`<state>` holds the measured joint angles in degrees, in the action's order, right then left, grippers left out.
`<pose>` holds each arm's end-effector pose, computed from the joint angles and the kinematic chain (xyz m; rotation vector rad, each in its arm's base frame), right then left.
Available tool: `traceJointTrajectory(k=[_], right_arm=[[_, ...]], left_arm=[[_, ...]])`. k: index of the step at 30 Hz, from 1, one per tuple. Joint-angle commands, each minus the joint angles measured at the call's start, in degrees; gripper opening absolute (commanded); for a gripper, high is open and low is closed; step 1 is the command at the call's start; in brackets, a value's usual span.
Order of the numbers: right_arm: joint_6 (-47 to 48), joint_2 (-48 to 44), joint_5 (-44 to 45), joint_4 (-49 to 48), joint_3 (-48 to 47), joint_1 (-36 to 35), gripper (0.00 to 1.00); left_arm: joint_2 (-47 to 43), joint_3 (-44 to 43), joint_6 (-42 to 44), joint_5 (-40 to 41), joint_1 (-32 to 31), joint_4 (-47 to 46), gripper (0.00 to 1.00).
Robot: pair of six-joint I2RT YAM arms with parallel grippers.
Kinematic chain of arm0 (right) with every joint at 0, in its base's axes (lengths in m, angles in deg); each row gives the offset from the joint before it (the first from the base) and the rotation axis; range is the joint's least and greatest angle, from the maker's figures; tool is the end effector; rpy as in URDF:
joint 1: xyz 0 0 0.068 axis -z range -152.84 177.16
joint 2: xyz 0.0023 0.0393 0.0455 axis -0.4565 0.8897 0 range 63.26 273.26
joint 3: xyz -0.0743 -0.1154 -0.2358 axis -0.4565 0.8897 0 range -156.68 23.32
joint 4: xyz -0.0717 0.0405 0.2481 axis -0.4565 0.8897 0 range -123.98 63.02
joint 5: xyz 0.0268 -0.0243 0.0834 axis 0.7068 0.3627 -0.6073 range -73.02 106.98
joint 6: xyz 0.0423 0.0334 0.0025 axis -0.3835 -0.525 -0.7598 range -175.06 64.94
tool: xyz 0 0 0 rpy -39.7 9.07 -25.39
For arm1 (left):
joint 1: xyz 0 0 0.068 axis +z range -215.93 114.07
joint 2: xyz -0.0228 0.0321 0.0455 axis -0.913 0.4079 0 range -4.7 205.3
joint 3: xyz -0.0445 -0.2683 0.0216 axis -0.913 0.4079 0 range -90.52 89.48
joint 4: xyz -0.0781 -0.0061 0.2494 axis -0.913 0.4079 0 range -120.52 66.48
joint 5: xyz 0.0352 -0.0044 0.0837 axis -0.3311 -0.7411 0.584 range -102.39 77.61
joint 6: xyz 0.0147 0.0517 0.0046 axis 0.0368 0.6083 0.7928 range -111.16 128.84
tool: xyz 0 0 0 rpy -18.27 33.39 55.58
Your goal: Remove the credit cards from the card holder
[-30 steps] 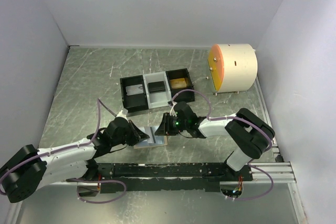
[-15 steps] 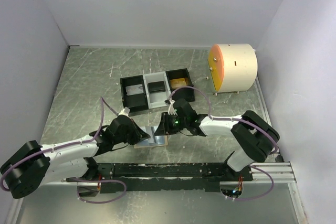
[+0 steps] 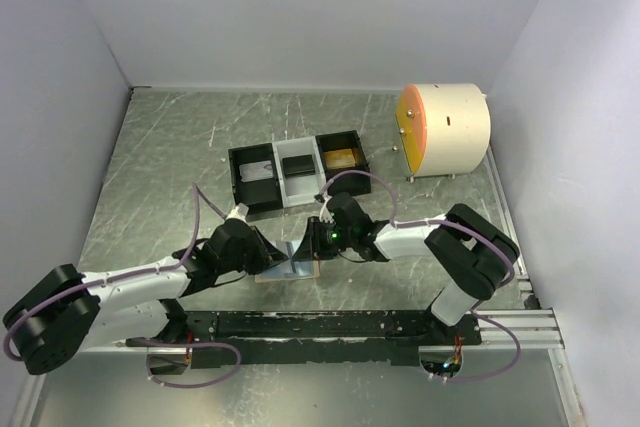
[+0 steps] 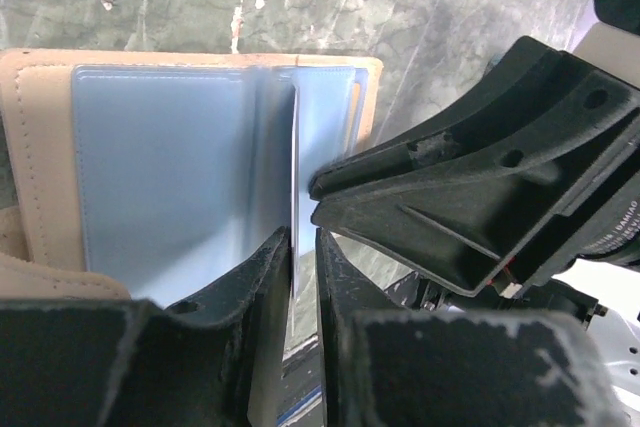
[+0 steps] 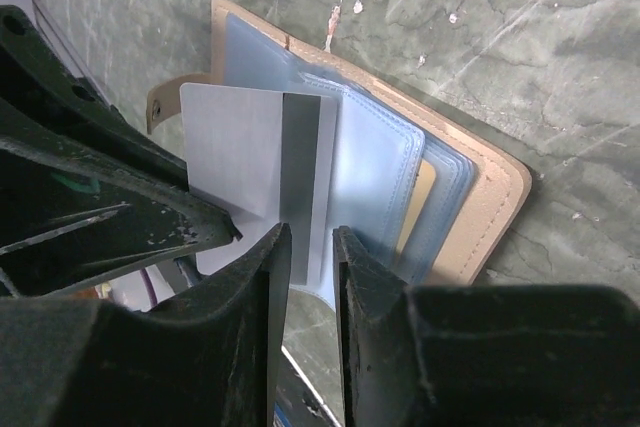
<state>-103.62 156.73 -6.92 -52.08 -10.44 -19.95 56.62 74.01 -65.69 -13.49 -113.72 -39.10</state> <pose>0.1875 0.2231 0.1250 -0.2138 2.5969 1.2326 0.1299 -0.1443 0.1447 -0.5652 2.4306 -1.0951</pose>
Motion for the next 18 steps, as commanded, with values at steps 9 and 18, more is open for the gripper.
traceJointTrajectory(k=[9, 18], right_arm=[[-0.2, -0.8, 1.8, 2.2, 2.2, -0.1, 0.27], [0.4, -6.7, -0.1, 2.9, 0.1, 0.2, 0.37]], left_arm=[[-0.8, -0.1, -1.9, 2.6, -0.5, 0.7, 0.08], [-8.8, -3.3, 3.7, 6.1, -0.6, 15.4, 0.07]])
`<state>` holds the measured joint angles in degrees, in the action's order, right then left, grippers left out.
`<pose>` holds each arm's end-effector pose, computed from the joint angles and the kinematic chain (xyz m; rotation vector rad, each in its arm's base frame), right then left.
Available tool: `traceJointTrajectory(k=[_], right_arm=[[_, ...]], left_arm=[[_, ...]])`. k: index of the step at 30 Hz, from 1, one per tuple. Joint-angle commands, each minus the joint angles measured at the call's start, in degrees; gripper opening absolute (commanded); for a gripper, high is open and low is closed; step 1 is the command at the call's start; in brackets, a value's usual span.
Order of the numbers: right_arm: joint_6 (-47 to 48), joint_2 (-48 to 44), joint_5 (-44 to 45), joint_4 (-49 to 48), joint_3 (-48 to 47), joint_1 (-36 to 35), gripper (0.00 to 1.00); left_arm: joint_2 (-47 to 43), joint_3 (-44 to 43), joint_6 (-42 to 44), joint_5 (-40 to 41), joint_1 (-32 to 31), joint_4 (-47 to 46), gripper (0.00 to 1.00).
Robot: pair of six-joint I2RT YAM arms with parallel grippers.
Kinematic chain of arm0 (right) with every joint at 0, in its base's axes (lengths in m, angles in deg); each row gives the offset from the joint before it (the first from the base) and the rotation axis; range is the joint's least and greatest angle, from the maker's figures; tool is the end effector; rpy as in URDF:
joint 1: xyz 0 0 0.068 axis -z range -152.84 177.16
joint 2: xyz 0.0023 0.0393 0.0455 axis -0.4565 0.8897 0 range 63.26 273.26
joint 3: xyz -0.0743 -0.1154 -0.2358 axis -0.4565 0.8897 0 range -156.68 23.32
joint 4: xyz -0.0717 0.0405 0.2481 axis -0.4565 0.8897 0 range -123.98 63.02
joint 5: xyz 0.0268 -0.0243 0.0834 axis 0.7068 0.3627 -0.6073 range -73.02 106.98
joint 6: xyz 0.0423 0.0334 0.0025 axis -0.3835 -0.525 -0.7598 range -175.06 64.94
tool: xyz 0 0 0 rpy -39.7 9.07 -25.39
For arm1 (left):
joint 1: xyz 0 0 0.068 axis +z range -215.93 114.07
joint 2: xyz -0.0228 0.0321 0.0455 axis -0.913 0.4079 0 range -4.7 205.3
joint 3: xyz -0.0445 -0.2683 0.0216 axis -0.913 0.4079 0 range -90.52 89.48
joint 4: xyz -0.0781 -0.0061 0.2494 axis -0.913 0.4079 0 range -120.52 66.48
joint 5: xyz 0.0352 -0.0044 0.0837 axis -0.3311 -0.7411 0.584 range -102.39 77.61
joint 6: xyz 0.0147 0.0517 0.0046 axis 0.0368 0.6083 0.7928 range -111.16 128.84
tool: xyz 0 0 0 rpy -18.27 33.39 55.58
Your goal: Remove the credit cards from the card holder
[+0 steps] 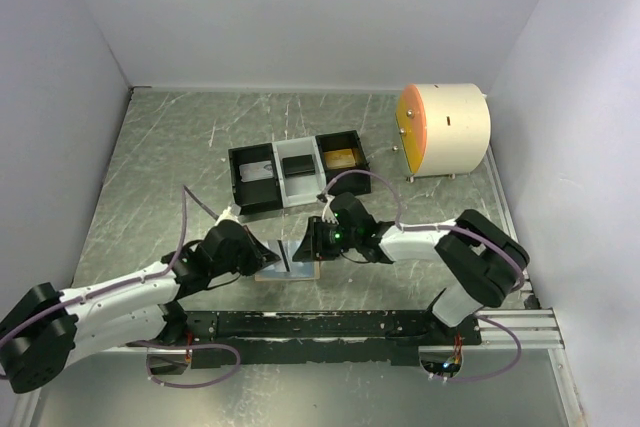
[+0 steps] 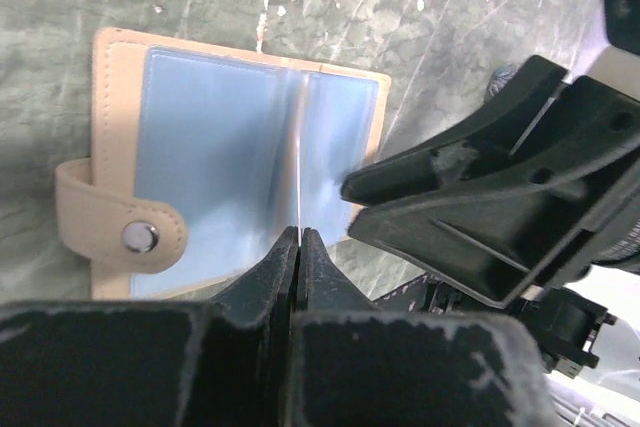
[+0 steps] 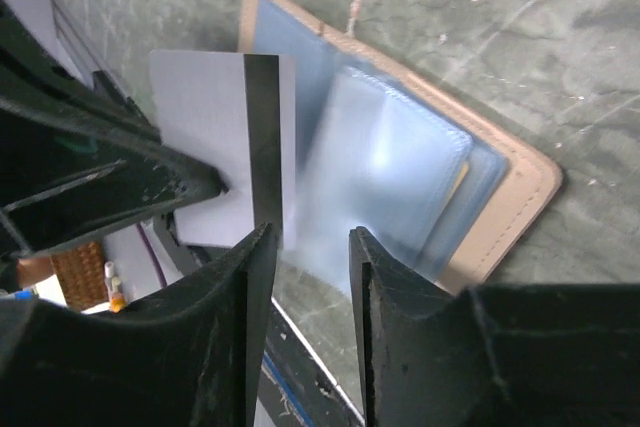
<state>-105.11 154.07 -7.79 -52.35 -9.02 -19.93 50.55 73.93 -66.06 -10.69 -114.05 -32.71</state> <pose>0.1826 0.2185 0.1316 -0.1967 2.5835 1.2738 0.1231 -0.1357 0.1533 -0.5910 2.4053 -1.0559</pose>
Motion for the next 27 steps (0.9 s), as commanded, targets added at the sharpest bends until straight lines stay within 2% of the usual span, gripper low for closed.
traceJointTrajectory(k=[1, 4, 7, 11, 14, 17, 20, 27], right_arm=[[2.5, -4.9, 0.9, 3.8, -1.9, 0.2, 0.40], [3.4, -7.4, 1.5, 4.2, -1.6, 0.1, 0.49], [3.0, -10.7, 2.4, 2.4, 0.4, 0.2, 0.56], [1.8, -16.1, 8.8, 3.6, 2.9, 0.2, 0.58], [2.2, -20.5, 11.1, 0.9, 5.9, 0.2, 0.58], [2.2, -24.7, 8.1, -9.2, 10.9, 0.3, 0.59], [1.9, -28.6, 6.4, -15.0, 14.0, 0.2, 0.60], [0.8, -29.0, -0.8, -13.6, 11.7, 0.6, 0.59]], left_arm=[[-3.9, -4.0, 4.9, 3.8, -0.2, 10.9, 0.07], [-6.7, -5.0, 6.9, 4.8, -0.3, 14.9, 0.07], [-9.4, -5.1, 8.8, 3.4, -0.3, 15.0, 0.07], [-13.0, -4.3, 11.2, 0.8, -0.2, 12.4, 0.07], [-15.8, -2.1, 13.0, -2.7, -0.3, 6.3, 0.07], [-18.0, 0.2, 14.1, -6.5, -0.3, 0.6, 0.07], [-19.7, 1.1, 15.0, -8.2, -0.3, -1.9, 0.07], [-23.1, 0.9, 17.2, -12.5, -0.3, -6.7, 0.07]])
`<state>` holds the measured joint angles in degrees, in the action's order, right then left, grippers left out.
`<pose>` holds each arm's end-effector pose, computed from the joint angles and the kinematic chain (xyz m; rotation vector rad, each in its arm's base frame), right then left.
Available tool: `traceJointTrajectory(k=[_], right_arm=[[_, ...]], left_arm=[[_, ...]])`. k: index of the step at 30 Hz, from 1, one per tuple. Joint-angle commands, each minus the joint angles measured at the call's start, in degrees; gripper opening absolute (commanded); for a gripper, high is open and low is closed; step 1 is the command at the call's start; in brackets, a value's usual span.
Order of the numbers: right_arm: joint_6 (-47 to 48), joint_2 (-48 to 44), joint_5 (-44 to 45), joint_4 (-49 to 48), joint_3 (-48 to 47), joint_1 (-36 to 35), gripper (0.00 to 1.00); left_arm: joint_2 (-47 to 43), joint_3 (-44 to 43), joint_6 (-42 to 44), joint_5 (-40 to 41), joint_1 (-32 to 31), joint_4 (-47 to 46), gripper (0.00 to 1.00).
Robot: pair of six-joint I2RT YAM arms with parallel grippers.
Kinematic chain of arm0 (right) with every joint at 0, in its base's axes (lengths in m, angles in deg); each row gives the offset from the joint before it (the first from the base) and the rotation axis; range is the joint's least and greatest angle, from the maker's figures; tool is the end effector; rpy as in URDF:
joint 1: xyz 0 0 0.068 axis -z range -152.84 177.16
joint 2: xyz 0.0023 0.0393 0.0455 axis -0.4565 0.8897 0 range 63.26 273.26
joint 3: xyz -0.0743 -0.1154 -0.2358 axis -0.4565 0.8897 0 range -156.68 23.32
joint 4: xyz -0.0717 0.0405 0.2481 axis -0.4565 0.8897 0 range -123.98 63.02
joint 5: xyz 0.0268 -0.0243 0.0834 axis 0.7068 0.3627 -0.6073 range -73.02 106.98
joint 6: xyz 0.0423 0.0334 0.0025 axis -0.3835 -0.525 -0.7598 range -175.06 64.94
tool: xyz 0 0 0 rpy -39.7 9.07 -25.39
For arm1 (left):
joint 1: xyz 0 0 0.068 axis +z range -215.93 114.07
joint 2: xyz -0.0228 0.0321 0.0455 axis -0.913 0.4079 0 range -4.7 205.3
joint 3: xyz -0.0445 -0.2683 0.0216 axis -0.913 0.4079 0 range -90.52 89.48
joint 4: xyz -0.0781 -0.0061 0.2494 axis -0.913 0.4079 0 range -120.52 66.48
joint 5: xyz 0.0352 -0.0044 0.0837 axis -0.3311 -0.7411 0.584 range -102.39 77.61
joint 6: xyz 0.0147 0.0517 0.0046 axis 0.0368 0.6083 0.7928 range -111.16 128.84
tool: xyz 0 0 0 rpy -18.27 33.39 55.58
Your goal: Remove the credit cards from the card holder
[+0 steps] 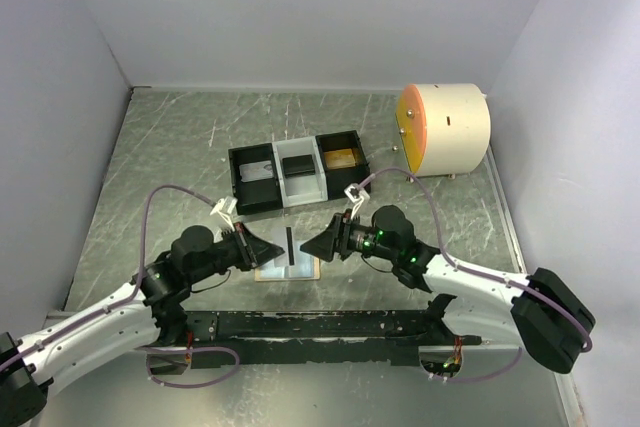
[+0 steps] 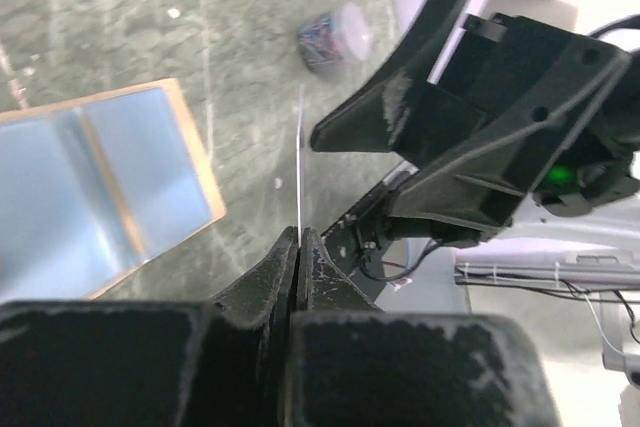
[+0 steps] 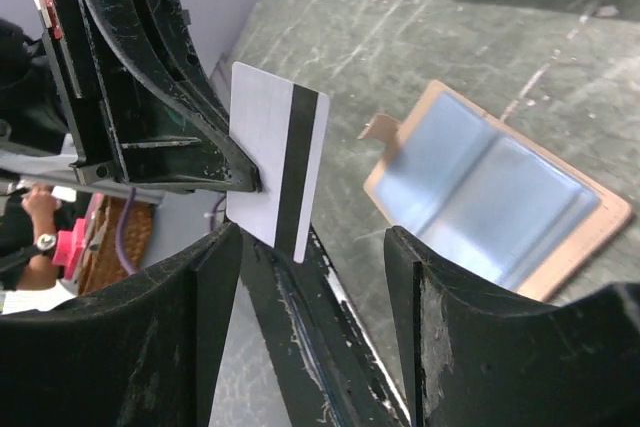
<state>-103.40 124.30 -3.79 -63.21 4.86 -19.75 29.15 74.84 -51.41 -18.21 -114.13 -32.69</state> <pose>0.1393 0.1676 0.1982 -0.2702 2.0450 1.4445 0.1016 -0.1190 0.2045 -0.1428 2.1134 -1.3329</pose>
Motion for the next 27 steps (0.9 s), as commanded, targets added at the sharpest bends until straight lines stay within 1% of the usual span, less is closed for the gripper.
traceJointTrajectory(k=[1, 5, 8, 13, 18, 20, 25, 27], right_arm=[[-1.6, 1.4, -6.3, -4.0, -1.9, 0.5, 0.59], [-5.1, 4.4, -12.4, -14.0, -1.2, 0.8, 0.56], [-5.1, 7.2, -16.9, -15.6, -3.1, 0.7, 0.50], [-5.1, 7.8, -17.1, -15.5, -4.2, 0.8, 0.46], [-4.7, 7.4, -15.3, -12.2, -5.9, 0.8, 0.43], [-5.5, 6.8, -14.6, -13.4, -5.6, 0.8, 0.42], [-6.2, 6.3, -14.4, -13.6, -6.1, 0.8, 0.34], [-6.9, 6.2, -14.6, -14.6, -5.8, 0.8, 0.33]], left_arm=[[-1.9, 0.1, 2.7, -5.8, -0.2, -7.7, 0.07], [-2.7, 1.1, 2.5, -7.8, -0.2, -11.8, 0.07], [-2.7, 1.2, 2.8, -8.5, -0.2, -12.8, 0.07], [-2.6, 1.3, 2.9, -10.1, -0.3, -14.2, 0.07], [-2.1, -1.2, 4.1, -10.2, -0.3, -10.5, 0.07], [-1.9, -2.1, 4.3, -10.6, -0.3, -10.0, 0.07], [-2.2, -3.0, 4.6, -11.2, -0.2, -9.8, 0.07], [-2.5, -2.9, 4.6, -11.0, -0.2, -9.2, 0.07]])
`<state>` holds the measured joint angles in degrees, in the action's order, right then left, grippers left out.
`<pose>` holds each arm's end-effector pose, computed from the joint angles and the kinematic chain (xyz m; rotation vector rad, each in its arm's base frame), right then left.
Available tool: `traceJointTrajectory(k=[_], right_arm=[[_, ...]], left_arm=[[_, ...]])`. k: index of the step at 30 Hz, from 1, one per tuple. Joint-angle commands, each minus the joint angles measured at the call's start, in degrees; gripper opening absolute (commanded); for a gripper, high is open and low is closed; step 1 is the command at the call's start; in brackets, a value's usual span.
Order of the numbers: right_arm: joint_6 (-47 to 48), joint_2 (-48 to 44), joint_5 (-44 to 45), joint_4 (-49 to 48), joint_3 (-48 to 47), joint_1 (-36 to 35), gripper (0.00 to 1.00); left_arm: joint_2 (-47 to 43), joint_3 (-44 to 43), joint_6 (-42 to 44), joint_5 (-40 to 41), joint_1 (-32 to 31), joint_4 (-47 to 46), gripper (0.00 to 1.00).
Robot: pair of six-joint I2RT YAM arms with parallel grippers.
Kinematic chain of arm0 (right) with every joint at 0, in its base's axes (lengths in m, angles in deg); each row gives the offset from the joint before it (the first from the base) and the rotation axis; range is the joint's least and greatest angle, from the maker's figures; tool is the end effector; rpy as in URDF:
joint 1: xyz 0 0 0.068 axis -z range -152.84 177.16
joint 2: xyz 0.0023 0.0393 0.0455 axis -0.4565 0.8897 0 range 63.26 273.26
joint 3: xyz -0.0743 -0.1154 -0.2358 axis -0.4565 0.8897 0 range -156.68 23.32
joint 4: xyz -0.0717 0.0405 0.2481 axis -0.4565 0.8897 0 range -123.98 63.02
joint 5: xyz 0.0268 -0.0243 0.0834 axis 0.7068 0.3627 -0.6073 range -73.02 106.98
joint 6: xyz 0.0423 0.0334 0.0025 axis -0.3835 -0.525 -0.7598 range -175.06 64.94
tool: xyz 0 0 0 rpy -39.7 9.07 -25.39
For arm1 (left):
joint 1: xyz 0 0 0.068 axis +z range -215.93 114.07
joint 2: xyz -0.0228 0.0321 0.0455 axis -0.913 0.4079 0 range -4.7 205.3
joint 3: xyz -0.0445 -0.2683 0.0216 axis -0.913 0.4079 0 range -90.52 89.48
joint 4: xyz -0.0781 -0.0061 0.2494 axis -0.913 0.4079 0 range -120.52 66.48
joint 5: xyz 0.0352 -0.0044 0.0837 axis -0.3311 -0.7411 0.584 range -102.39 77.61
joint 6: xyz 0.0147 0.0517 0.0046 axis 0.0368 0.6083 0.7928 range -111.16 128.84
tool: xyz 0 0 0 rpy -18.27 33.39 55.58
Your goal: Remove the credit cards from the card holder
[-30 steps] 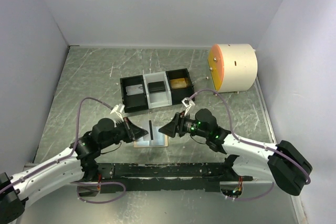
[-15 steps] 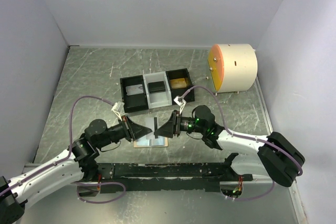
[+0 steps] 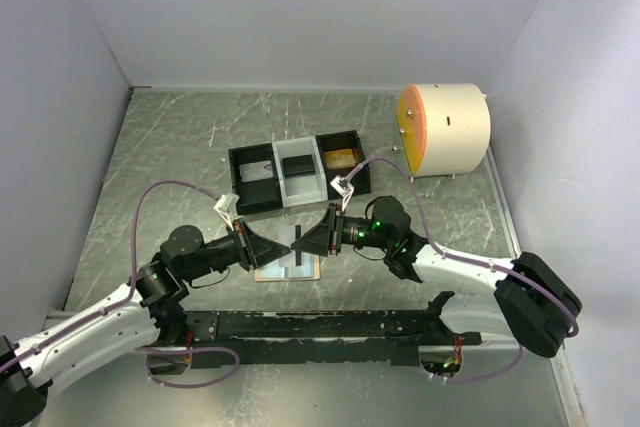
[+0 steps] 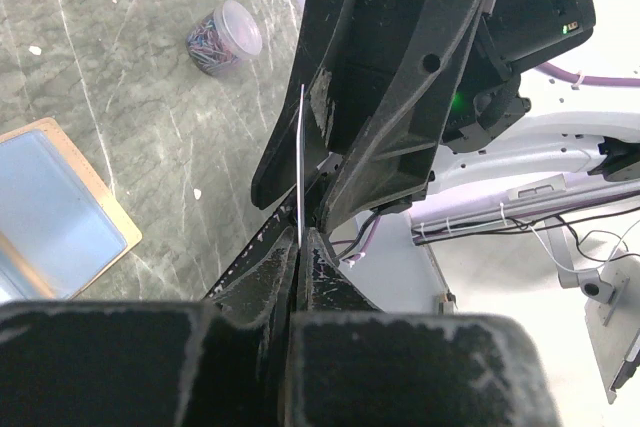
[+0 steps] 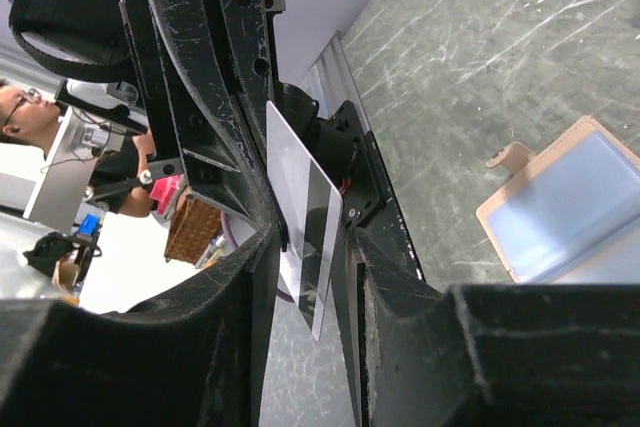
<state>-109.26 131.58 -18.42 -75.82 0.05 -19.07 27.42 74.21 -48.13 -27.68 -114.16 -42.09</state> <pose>0.1517 0.1883 0.2222 -0.4366 1.9205 1.7552 0.0970 -0.1227 0.2303 0.0881 1.9300 -1.5456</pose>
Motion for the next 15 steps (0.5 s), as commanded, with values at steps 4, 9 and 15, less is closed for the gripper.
traceJointTrajectory(k=[4, 9, 15], right_arm=[[-2.2, -1.3, 0.1, -3.9, -0.1, 0.1, 0.30], [0.2, -1.6, -1.6, -1.2, -1.6, 0.2, 0.26], [-1.5, -1.0, -4.2, -4.4, -2.2, 0.2, 0.16]], left_arm=[[-1.9, -1.2, 0.7, -1.8, -0.3, -0.1, 0.07], [-3.0, -2.3, 1.5, -1.3, -0.3, 2.8, 0.07], [-2.4, -4.2, 3.2, -2.2, -0.2, 4.7, 0.07]])
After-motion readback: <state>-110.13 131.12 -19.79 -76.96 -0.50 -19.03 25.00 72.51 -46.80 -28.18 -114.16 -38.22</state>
